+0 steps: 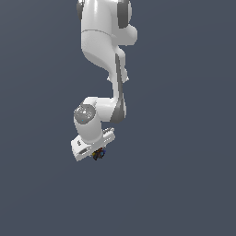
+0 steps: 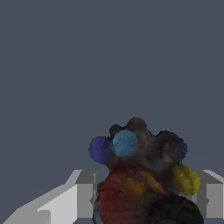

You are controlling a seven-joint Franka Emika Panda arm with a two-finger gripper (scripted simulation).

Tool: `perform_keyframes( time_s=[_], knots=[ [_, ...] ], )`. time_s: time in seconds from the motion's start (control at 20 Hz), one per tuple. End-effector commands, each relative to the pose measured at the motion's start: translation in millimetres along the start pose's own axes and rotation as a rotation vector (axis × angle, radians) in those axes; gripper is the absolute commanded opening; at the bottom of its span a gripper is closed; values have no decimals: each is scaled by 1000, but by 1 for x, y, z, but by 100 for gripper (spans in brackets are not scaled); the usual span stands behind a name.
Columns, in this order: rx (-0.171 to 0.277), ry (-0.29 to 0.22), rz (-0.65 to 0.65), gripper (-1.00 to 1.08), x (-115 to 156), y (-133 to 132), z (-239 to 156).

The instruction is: Pick up the object and move it to a goal position.

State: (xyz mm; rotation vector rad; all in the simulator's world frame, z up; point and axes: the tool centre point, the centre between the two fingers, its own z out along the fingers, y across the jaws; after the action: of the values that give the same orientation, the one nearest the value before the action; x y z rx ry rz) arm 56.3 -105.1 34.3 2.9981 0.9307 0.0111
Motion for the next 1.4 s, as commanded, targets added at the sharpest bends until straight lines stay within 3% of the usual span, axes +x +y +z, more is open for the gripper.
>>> perform_keyframes(
  time_s=[0.0, 0.7, 1.35],
  knots=[
    [4, -6, 2, -100, -3, -1, 5],
    [1, -1, 0, -100, -10, -18, -7],
    [1, -3, 1, -100, -43, -83, -31]
  ],
)
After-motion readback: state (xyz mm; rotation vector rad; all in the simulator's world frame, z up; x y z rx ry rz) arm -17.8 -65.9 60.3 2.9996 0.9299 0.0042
